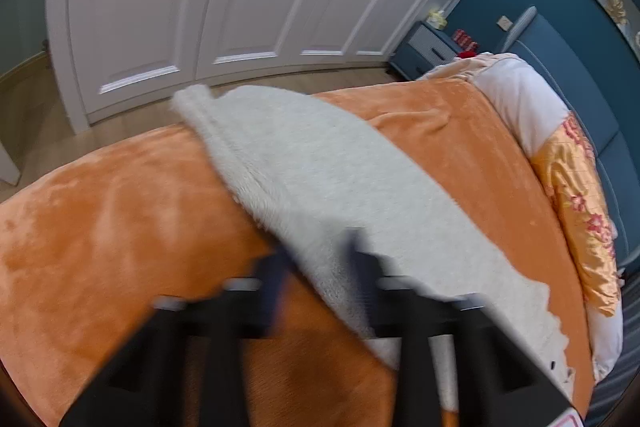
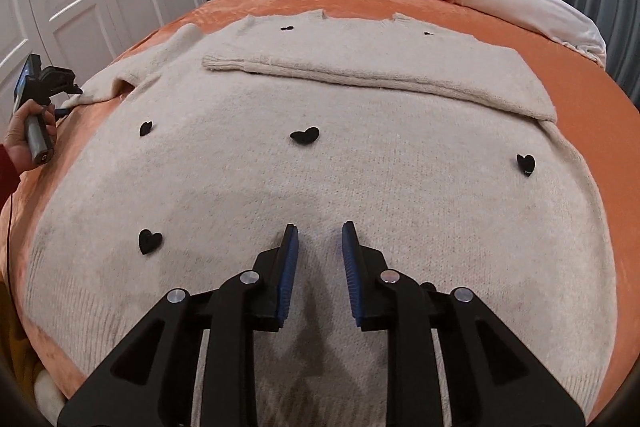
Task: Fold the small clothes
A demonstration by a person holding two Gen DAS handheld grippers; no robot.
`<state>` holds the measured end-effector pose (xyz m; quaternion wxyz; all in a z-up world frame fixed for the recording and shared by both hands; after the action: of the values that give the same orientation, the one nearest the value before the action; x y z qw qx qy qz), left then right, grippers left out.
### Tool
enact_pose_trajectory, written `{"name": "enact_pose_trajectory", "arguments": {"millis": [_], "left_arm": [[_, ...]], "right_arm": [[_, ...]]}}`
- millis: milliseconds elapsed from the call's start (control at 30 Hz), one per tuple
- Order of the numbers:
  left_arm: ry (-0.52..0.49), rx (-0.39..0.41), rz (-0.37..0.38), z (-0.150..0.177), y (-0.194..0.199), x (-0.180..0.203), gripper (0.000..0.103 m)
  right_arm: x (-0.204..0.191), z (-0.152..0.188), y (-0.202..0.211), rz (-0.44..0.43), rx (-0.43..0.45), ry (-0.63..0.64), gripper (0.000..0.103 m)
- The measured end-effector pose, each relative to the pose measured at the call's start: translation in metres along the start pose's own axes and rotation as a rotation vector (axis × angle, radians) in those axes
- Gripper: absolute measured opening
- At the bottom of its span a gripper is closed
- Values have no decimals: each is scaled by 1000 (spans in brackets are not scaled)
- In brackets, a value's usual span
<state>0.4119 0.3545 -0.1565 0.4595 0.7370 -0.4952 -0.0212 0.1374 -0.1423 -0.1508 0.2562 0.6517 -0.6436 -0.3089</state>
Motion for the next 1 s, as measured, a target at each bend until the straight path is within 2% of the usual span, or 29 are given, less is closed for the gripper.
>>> {"name": "enact_pose_trajectory", "arguments": {"millis": [100, 200, 267, 333, 367, 400, 433, 500, 533, 567, 633, 667, 733, 767, 867, 900, 1000], "left_arm": [[1, 44, 22, -11, 11, 11, 4], [-53, 111, 90, -15, 47, 52, 3], [-137, 160, 190, -7, 85, 107, 3], [-250, 192, 294, 16, 122, 171, 3], [-311, 194, 344, 34, 137, 201, 3], [-389, 181, 419, 65, 157, 244, 3], [-434, 161, 471, 90, 167, 269, 3], [-542, 74, 572, 158, 184, 319, 5], [-607, 9, 596, 205, 185, 340, 6], [-650, -46, 596, 240, 180, 351, 12], [-734, -198, 565, 317, 158, 357, 15], [-755, -259, 516, 343, 145, 350, 15], [-722, -319, 496, 358, 136, 333, 15], [-681, -324, 495, 354, 138, 321, 20], [-602, -272, 474, 319, 143, 292, 31], [-585, -244, 461, 303, 145, 283, 39], [-538, -178, 389, 258, 140, 247, 45]], "right_arm": [[0, 1, 3, -5, 6, -15, 23], [2, 0, 6, -20, 19, -47, 23], [5, 0, 10, -33, 28, -73, 23], [9, -1, 13, -46, 36, -98, 23], [12, -1, 16, -49, 43, -112, 23], [14, -1, 18, -51, 46, -119, 23], [19, -1, 20, -49, 53, -129, 23], [26, 0, 24, -40, 61, -145, 24], [32, 1, 26, -34, 62, -154, 27], [38, 2, 28, -25, 66, -164, 29], [56, 5, 32, -7, 65, -189, 30], [66, 6, 35, 7, 65, -197, 31], [82, 6, 40, 25, 72, -208, 34], [89, 4, 42, 34, 78, -212, 39], [108, -9, 40, 59, 91, -190, 40], [108, -16, 38, 66, 101, -169, 40], [94, -45, 26, 55, 137, -59, 40]]}}
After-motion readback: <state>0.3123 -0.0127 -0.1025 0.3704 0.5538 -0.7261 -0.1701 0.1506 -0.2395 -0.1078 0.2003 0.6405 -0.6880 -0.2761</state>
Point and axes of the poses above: each gripper's, at about its wrist camera, not at the fingertips, and y roughly against the way its jaws point, x to its right, z to its underside, the point moved 9 cm from there along -y, roughly the way its jaws point, and after that the axes turned 4 degrees about x, right-handed, at the moved point
